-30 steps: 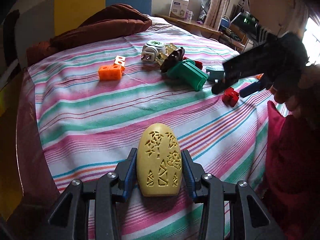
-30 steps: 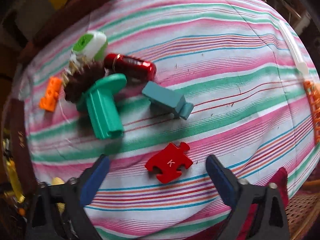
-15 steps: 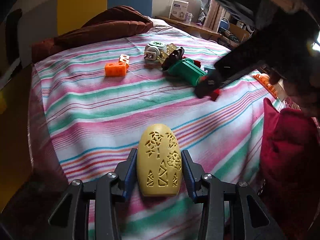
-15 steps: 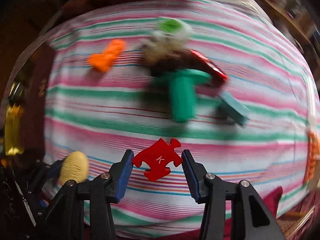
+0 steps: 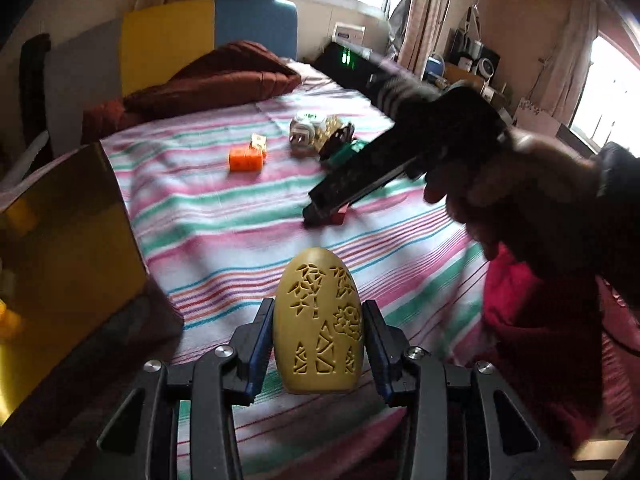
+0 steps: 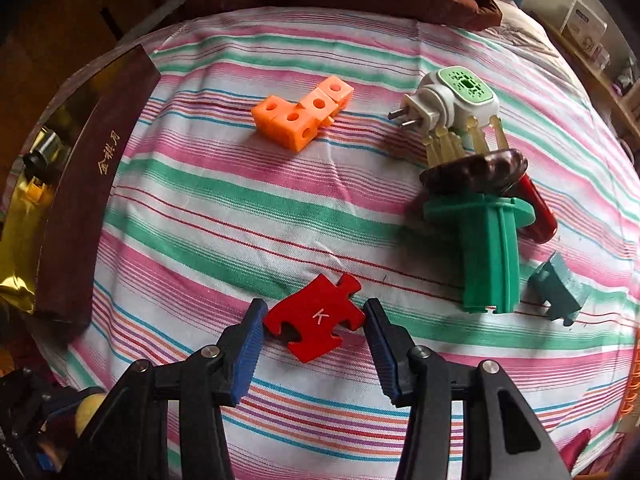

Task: Organize rigid objects
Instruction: 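Lower the yellow egg into the tray beside the boat piece and open the left tool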

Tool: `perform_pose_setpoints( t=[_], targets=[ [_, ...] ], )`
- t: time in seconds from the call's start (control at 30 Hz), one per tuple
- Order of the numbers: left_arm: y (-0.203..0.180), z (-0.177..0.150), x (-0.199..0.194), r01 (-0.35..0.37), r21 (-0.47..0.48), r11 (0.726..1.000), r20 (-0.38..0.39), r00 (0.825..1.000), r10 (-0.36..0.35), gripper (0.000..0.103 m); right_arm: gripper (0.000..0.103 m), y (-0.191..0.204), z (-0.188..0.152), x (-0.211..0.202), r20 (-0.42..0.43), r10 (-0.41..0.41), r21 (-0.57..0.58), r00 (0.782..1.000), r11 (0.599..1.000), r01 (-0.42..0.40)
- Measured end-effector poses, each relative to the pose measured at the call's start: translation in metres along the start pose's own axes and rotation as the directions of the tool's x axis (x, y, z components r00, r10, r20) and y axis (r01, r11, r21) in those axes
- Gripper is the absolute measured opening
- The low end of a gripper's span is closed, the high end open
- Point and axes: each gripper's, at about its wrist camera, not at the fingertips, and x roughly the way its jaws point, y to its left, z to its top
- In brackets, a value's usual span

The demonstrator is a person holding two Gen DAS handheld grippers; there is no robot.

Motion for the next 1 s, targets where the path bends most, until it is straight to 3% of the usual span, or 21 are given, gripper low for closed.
perform_pose_setpoints(
  t=[0.33, 0.57, 0.73, 0.9, 1.0],
  targets=[
    [0.022, 0.01, -0.042, -0.059, -0.076, 0.995, 0.068, 0.996, 0.064, 0.043, 0.05, -0.003, -0.002, 0.002, 0.061, 0.012, -0.055, 0.998, 0.998, -0.009],
    [0.076, 0.017, -0.089, -0.164, -0.222, 0.961, 0.12, 0.974, 0.194, 0.043, 0.05, 0.008, -0.006, -0.006, 0.063, 0.011, -0.062, 0.998, 0.998, -0.007],
    [0.141, 0.0, -0.111, -0.278, -0.38, 0.882, 0.052, 0.946, 0.32, 0.043, 0.05, 0.011, -0.002, -0.01, 0.071, 0.001, -0.07, 0.998, 0.998, 0.004],
    [0.207, -0.029, -0.116, -0.351, -0.509, 0.786, -0.07, 0.927, 0.368, 0.043, 0.05, 0.011, -0.003, -0.011, 0.074, -0.001, -0.071, 0.997, 0.997, 0.006],
    [0.229, -0.039, -0.117, -0.371, -0.542, 0.754, -0.105, 0.92, 0.377, 0.043, 0.05, 0.01, -0.003, -0.011, 0.075, -0.002, -0.07, 0.997, 0.998, 0.007]
  ],
)
